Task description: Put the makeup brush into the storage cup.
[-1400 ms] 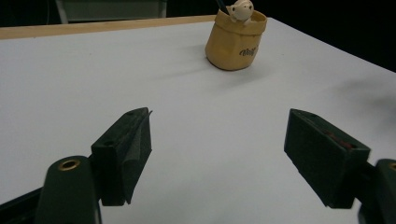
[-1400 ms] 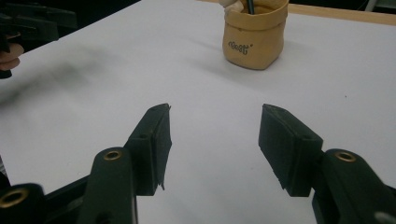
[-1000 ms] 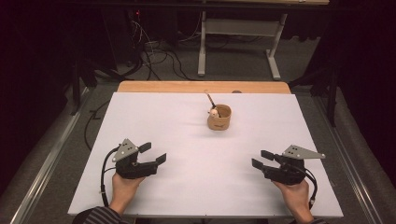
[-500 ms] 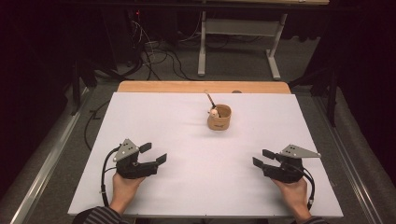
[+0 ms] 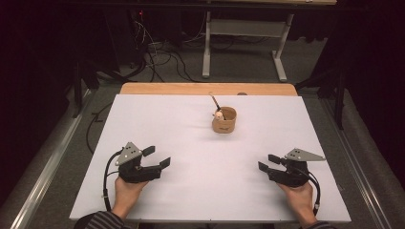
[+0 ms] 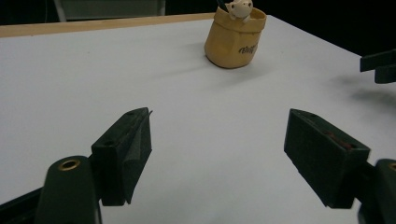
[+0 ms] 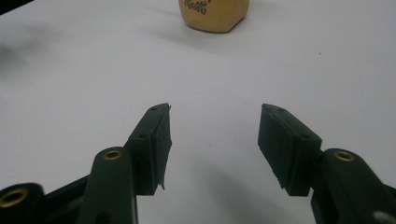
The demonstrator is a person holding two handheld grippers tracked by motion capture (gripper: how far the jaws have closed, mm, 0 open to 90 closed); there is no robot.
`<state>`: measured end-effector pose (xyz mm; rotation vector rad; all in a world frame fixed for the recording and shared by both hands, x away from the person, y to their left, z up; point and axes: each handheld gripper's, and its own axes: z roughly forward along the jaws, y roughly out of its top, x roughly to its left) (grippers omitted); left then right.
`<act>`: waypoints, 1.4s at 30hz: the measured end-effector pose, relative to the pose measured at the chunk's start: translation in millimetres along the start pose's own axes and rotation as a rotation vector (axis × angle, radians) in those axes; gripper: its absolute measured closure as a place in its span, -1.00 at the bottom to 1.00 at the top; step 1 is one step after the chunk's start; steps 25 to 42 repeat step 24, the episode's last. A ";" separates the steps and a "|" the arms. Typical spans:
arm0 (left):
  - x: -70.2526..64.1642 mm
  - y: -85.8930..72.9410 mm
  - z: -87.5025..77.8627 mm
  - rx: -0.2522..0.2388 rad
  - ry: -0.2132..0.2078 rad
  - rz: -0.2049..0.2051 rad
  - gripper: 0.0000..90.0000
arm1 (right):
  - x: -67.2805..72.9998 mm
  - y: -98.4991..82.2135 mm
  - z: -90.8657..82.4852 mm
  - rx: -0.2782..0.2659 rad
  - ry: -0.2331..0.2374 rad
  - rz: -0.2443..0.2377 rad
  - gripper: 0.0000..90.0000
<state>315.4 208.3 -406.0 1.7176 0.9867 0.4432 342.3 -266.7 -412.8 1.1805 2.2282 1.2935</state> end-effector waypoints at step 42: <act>-1.8 0.3 -1.7 -0.002 -0.011 0.009 -0.45 | 0.2 -3.7 -7.1 -0.042 0.011 0.036 0.00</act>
